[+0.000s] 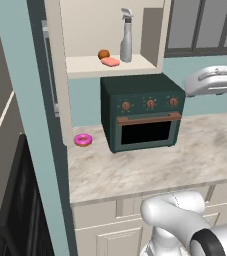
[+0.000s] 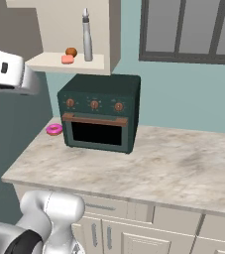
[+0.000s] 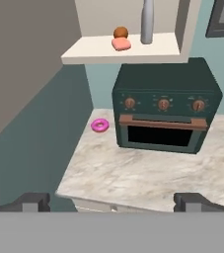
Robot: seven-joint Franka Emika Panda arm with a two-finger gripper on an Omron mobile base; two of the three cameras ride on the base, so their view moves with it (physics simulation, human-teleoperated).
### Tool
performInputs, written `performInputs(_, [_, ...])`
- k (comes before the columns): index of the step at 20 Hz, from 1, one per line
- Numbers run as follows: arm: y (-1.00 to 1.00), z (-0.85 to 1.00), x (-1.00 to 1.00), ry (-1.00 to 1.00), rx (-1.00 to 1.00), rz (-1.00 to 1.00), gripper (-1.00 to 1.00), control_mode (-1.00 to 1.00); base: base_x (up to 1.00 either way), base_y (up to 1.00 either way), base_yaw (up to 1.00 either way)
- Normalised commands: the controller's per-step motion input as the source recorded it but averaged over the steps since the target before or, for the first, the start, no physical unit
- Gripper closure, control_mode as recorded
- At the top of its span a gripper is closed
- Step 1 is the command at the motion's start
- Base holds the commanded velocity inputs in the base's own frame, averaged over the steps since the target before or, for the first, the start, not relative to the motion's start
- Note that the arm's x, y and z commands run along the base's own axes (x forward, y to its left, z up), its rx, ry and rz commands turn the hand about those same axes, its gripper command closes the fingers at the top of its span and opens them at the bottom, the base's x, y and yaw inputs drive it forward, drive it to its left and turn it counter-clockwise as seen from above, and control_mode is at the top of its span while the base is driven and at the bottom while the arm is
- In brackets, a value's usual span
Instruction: Pick the spray and bar soap from the cabinet and place them on the counter.
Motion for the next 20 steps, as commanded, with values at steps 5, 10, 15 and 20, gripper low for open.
performInputs(5, [-0.09,0.0,0.28,-0.02,-0.01,0.0,-1.0,-1.0,0.0,0.0,0.0])
performInputs(10, [0.02,0.0,0.16,-0.17,-0.13,0.0,-1.0,-1.0,0.0,0.0,0.0])
performInputs(15, [0.0,0.02,0.13,-0.14,-0.1,0.0,-1.0,-1.0,0.0,0.0,0.0])
performInputs(20, [0.0,0.12,0.18,-0.01,0.0,0.0,-1.0,-1.0,0.0,0.0,0.0])
